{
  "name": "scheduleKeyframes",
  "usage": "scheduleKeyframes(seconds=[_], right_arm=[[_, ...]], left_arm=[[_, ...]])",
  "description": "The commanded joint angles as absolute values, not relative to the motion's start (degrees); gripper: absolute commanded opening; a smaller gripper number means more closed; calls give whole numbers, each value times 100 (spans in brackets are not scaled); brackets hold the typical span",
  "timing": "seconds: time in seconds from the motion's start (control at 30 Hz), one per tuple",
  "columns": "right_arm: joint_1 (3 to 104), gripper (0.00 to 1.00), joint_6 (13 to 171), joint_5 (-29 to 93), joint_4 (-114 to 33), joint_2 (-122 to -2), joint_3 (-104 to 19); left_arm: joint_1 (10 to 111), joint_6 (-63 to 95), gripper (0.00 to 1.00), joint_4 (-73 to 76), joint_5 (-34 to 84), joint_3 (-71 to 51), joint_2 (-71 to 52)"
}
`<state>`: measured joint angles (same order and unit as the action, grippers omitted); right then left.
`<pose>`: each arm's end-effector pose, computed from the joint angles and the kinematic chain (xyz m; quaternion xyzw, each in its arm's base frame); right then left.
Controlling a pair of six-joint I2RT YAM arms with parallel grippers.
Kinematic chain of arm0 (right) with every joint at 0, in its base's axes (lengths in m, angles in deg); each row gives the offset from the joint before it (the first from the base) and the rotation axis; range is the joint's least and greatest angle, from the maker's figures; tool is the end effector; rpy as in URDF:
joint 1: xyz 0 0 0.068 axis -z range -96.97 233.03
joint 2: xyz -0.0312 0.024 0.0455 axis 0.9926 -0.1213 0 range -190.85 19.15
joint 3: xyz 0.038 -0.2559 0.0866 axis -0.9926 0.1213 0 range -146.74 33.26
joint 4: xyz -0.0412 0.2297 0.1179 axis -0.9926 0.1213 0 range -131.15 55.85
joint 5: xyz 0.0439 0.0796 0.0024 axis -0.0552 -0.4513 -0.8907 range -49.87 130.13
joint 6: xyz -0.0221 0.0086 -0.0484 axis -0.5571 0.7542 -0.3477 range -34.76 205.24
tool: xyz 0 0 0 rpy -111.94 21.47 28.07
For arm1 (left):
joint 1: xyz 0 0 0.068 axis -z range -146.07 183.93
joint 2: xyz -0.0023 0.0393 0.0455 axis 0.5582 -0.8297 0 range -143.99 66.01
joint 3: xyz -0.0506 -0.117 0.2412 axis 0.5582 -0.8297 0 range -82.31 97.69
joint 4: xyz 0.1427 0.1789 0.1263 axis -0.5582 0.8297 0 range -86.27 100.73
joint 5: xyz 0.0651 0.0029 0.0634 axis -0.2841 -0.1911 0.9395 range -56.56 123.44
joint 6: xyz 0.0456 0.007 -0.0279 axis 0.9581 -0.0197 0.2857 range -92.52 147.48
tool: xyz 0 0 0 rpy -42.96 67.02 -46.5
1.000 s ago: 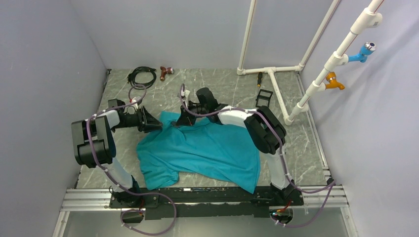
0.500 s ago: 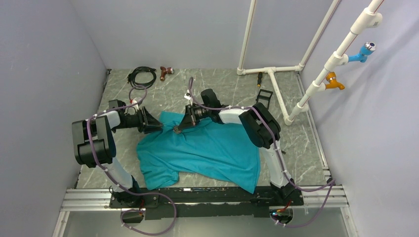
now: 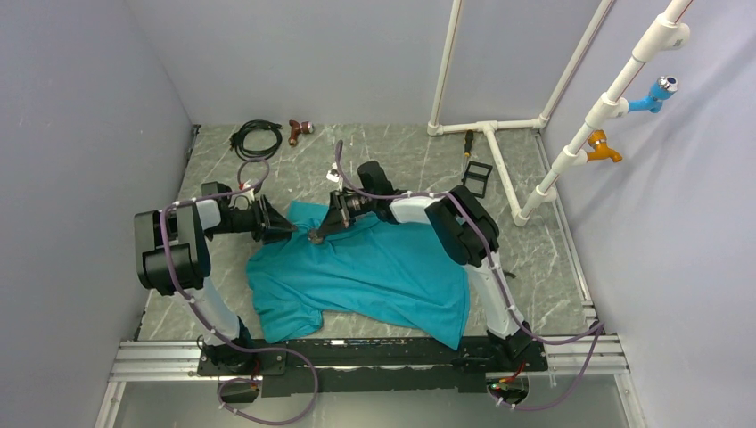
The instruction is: Remove the brooch from the garment
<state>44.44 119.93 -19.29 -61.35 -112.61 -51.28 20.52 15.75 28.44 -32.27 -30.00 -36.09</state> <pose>0.3626 0.3286 0.1295 -0.2839 0.7314 0.6099 0.1118 0.3023 0.0386 0.1379 -0.1097 0.8283 -0.5359 0.1211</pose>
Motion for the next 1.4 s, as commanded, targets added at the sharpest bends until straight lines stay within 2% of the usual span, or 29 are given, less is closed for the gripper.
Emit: scheduleKeyframes(seconds=[0.0,0.23,0.43,0.6,1.13,1.37], right_arm=[[4337,0,11889,-2214,-6315,-11393,-5429],[4253,0,11740,-2302,-6185,-11488,-5619],[4170,0,11687,-2424,-6128,-11553,-5753],[4107,0,11509,-2518,-5906,-11579,-5855],[3935,0,11244,-2633,-5693,-11545,-5950],[3935,0,10013,-2340,-4894,-10833,-5877]], left_arm=[[2066,1623,46,2826,-3281,-2793,-3645],[2100,1572,38,2744,-3237,-2773,-3699],[2194,1617,12,2781,-3155,-2678,-3792],[2212,1491,0,2642,-3118,-2634,-3829],[2208,1498,0,2622,-3072,-2514,-3869],[2144,1407,30,2559,-3005,-2464,-3736]])
